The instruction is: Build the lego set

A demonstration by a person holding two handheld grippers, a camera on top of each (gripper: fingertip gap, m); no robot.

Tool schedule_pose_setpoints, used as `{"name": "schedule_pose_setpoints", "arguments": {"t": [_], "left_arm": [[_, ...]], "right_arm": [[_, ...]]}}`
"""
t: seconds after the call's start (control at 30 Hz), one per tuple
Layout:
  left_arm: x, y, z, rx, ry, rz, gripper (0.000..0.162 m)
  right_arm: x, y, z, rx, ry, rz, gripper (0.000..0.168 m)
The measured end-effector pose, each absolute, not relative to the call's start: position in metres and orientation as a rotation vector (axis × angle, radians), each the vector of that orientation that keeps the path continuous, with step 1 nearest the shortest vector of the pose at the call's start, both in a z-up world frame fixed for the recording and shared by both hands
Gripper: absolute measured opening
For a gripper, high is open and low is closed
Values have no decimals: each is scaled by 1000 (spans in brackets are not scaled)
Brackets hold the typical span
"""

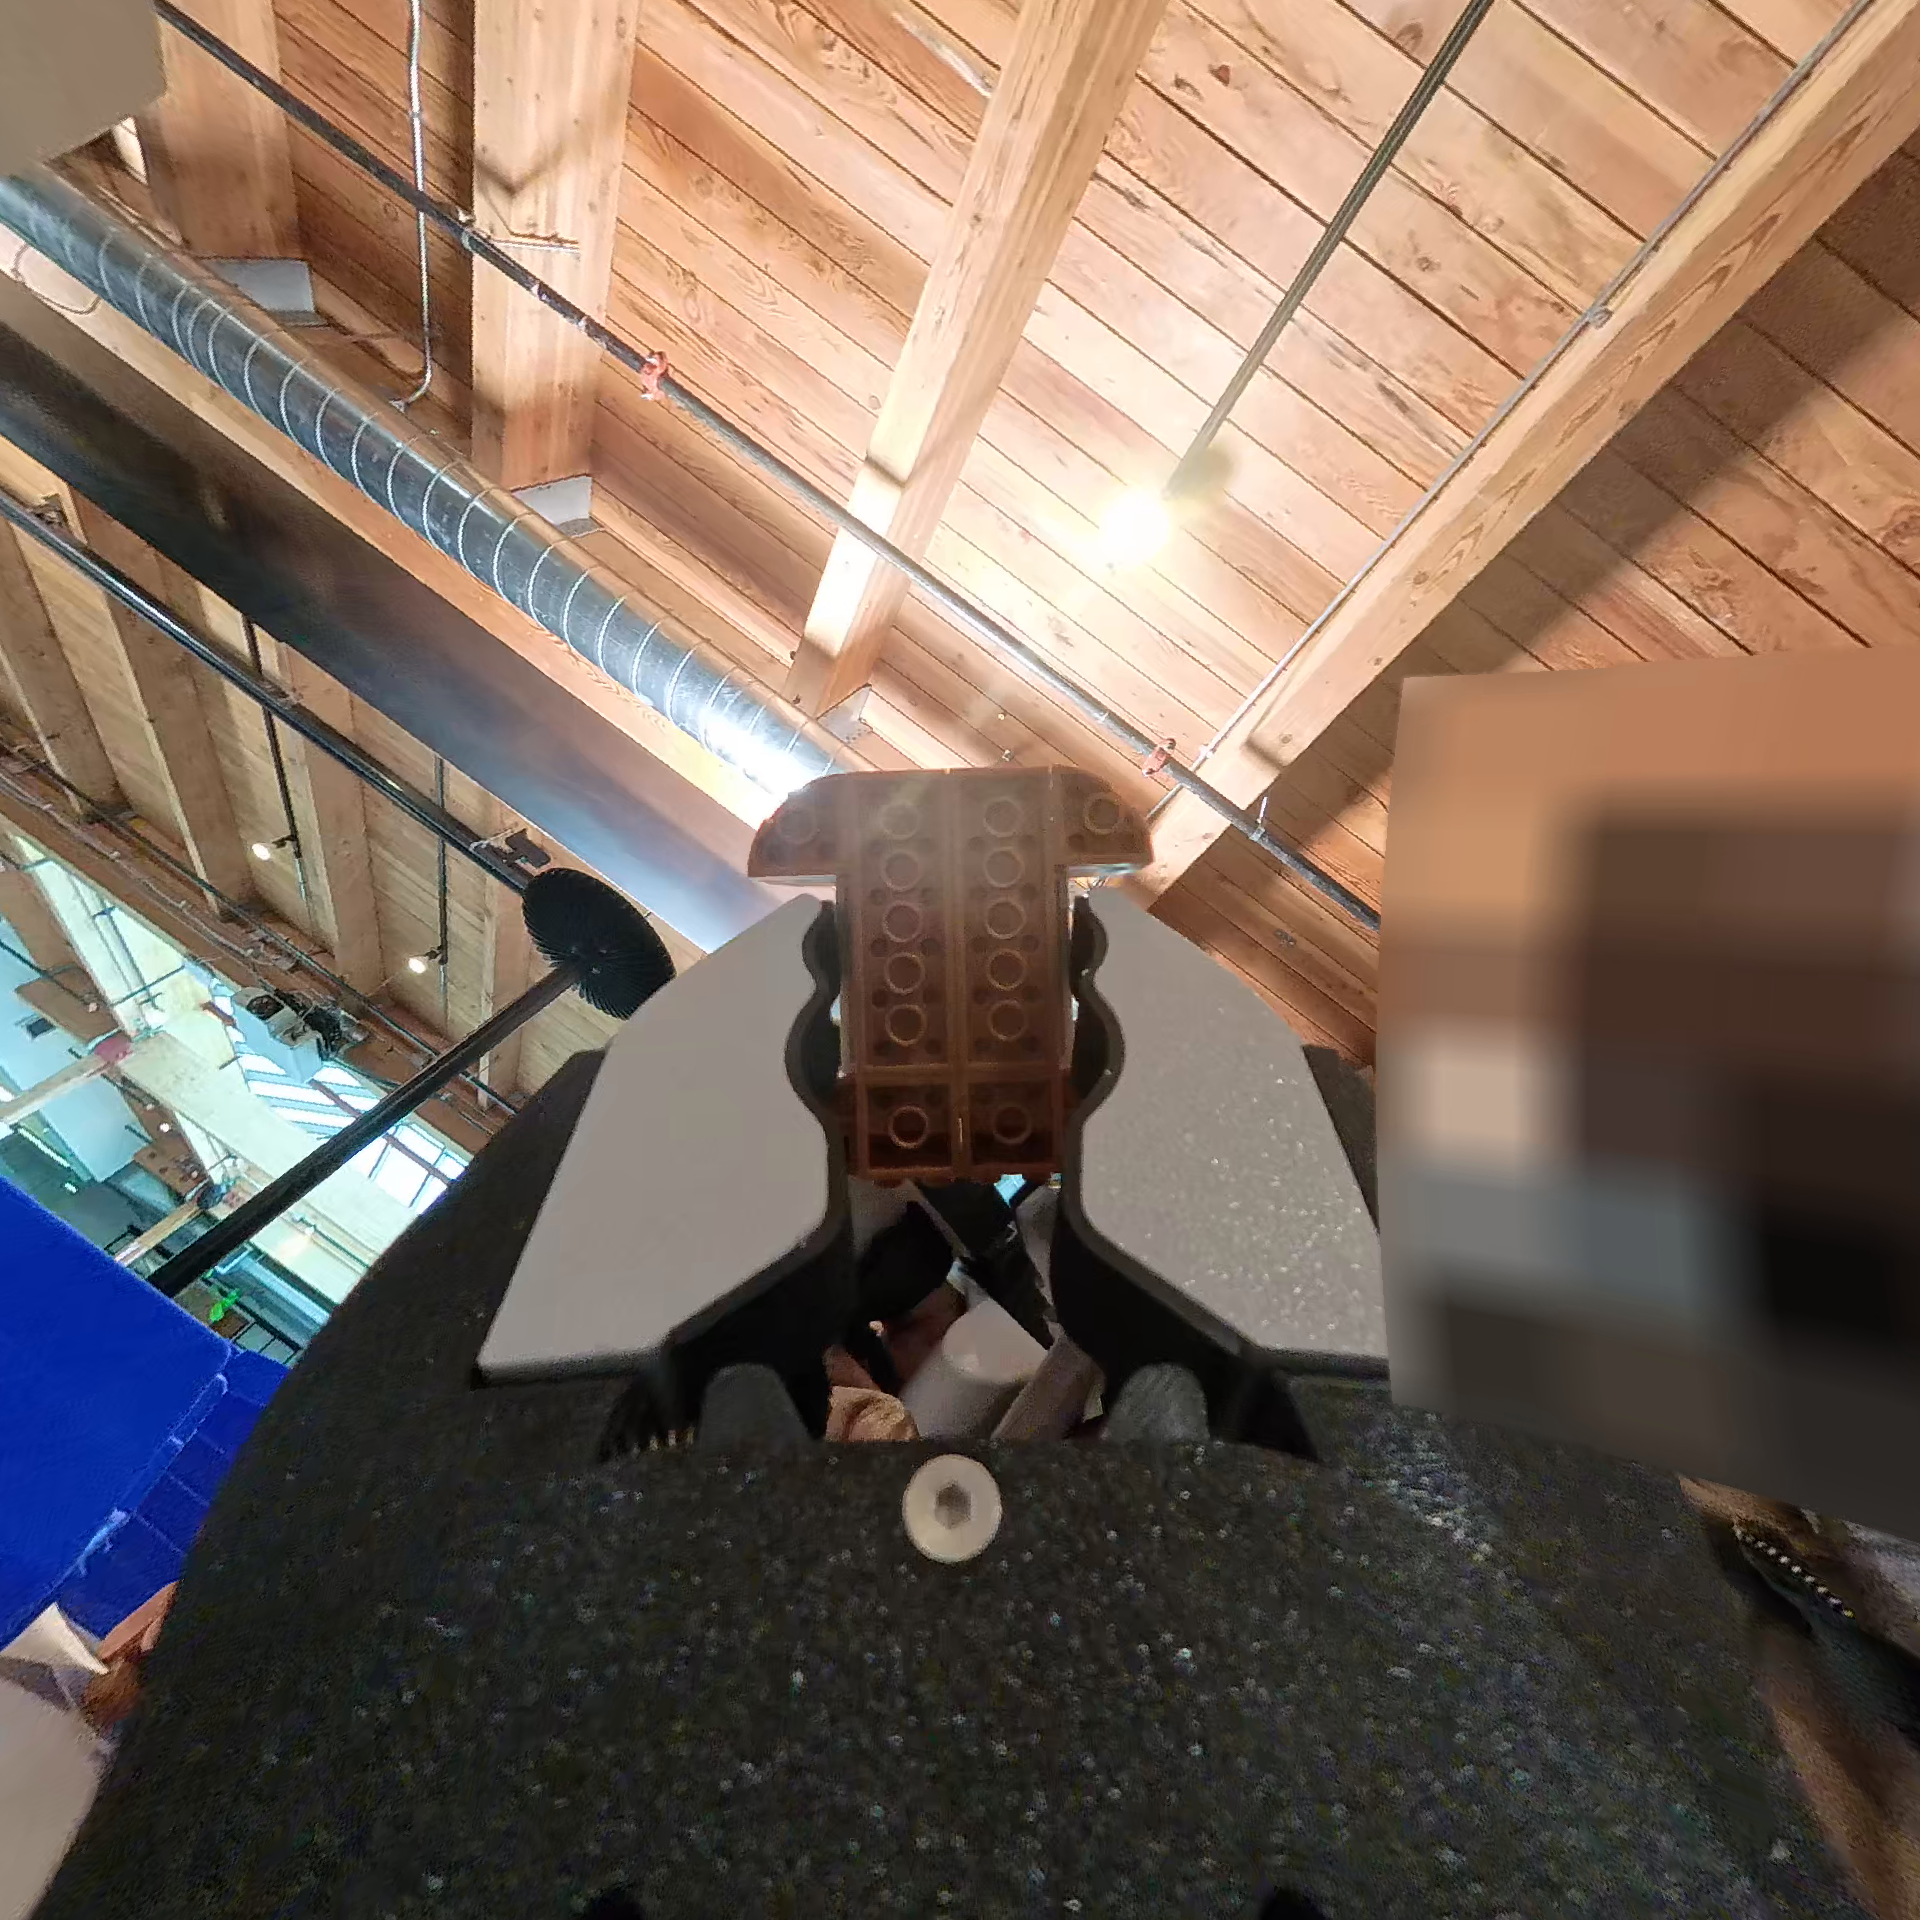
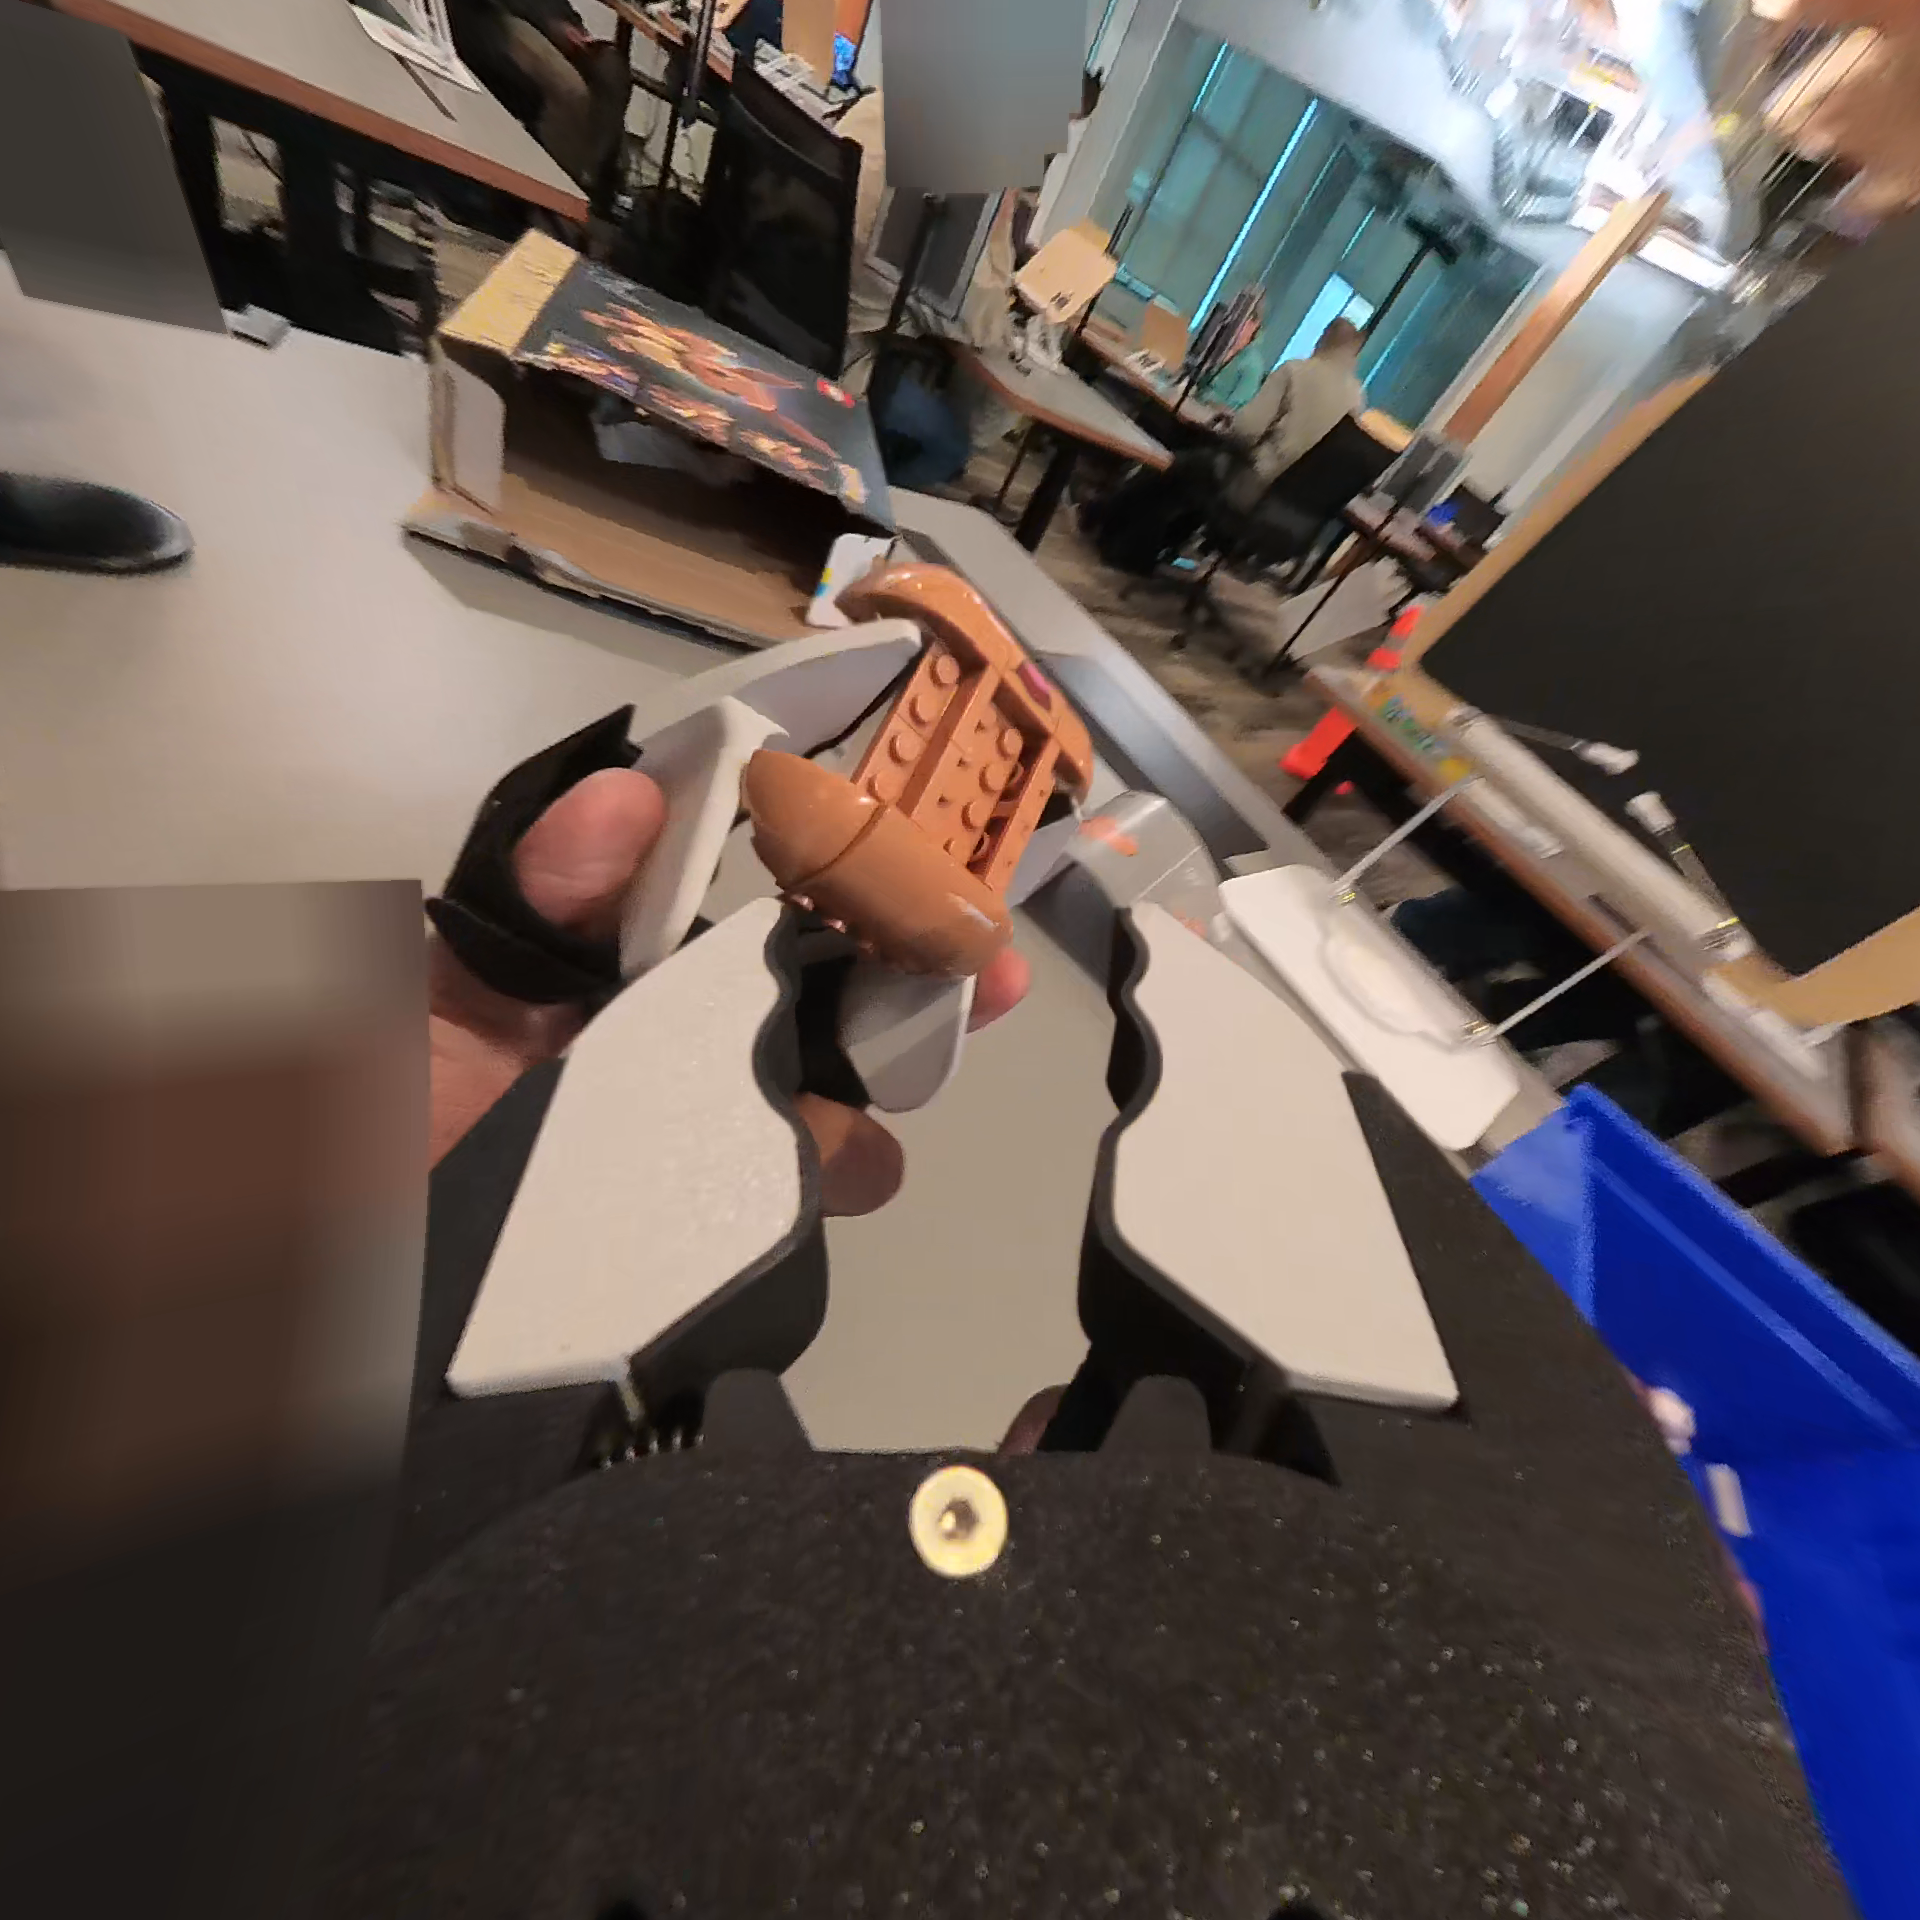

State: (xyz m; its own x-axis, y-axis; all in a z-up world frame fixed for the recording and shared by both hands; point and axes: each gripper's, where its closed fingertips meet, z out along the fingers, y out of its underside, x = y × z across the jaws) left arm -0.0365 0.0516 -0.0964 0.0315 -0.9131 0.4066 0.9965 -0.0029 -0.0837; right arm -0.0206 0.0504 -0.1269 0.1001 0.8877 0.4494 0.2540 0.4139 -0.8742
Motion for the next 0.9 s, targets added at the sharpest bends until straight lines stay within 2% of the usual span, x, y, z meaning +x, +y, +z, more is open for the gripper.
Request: {"name": "schedule_pose_setpoints", "arguments": {"t": [0.07,0.17,0.53,0.9], "left_arm": [[-38,51,-97,-390,-268,-1534,43],[-37,49,-96,-406,-242,-1524,42],[-20,42,-89,-575,-74,-1378,42],[-16,42,-94,-679,-39,-1335,41]], "right_arm": [[-18,50,-120,-1002,-1414,586,55],[-9,48,-105,-886,-1352,549,37],[1,45,-102,-813,-1372,621,36],[4,36,-104,-521,-1339,421,29]]}}
